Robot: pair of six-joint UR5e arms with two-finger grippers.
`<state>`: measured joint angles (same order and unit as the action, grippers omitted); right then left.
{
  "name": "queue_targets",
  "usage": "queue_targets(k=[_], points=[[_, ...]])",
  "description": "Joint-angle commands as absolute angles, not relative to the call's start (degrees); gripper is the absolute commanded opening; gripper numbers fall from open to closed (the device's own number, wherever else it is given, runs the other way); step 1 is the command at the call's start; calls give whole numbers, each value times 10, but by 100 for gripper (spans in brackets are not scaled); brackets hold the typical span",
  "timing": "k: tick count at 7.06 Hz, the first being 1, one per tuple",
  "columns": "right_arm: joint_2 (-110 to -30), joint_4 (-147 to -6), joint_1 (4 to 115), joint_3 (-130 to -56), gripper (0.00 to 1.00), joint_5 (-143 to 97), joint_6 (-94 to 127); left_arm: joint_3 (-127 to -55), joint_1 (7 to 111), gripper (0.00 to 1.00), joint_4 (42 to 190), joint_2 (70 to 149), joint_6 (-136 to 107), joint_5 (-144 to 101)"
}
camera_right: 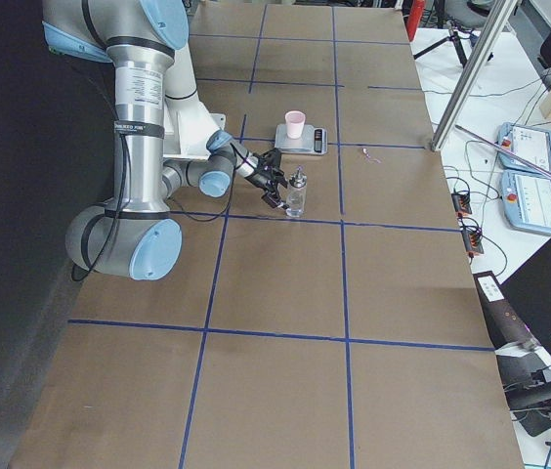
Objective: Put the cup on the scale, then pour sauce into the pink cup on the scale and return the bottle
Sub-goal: 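Lower the bottle onto the table and open the right gripper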
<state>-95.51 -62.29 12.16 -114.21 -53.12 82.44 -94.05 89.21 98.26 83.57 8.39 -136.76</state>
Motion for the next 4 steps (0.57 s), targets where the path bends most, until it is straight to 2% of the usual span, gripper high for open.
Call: queue_targets(k=[1,4], points=[[-994,-622,70,-1179,100,-512,830,-940,891,100,983,837,84,-1368],[-1086,-622,64,-1246,100,-567,811,-941,892,100,983,837,83,-1368]])
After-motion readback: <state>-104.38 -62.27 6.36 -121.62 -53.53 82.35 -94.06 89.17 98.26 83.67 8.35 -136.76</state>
